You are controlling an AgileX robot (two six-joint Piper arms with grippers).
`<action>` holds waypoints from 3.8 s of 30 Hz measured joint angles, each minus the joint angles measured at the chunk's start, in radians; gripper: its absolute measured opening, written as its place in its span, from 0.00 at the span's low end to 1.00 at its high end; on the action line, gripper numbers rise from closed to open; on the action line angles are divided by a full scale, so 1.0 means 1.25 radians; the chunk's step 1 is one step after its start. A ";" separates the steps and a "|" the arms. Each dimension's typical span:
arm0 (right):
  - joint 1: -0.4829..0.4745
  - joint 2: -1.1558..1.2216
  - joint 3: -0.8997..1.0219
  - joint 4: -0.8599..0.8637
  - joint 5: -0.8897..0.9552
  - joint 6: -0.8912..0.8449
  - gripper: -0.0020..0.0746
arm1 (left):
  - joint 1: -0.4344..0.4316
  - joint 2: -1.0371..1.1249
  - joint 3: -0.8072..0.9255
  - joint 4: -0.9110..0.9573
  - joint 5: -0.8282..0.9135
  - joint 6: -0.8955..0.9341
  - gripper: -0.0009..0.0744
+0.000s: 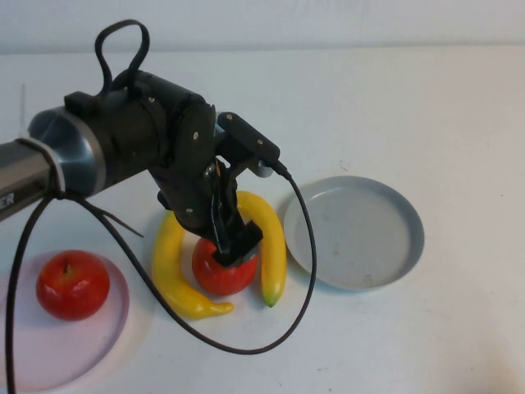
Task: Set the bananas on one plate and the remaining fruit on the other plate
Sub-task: Put one type of fruit in the left plate, then put another type of fruit in the right plate
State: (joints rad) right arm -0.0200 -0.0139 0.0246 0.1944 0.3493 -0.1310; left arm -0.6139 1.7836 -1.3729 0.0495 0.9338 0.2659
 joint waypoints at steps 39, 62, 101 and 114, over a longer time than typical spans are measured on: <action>0.000 0.000 0.000 0.000 0.000 0.000 0.00 | 0.006 -0.079 -0.007 0.049 0.048 0.009 0.75; 0.000 0.000 0.000 0.000 0.000 0.000 0.00 | 0.344 -0.510 0.374 0.079 0.178 -0.190 0.75; 0.000 0.000 0.000 0.000 0.000 0.000 0.00 | 0.349 -0.949 0.554 0.003 -0.011 -0.272 0.14; 0.000 0.000 0.000 0.000 0.000 0.000 0.00 | 0.349 -1.292 0.732 -0.052 -0.130 -0.268 0.02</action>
State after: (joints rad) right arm -0.0200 -0.0139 0.0246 0.1944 0.3493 -0.1310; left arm -0.1782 0.1683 -0.4577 -0.0160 0.7713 -0.0686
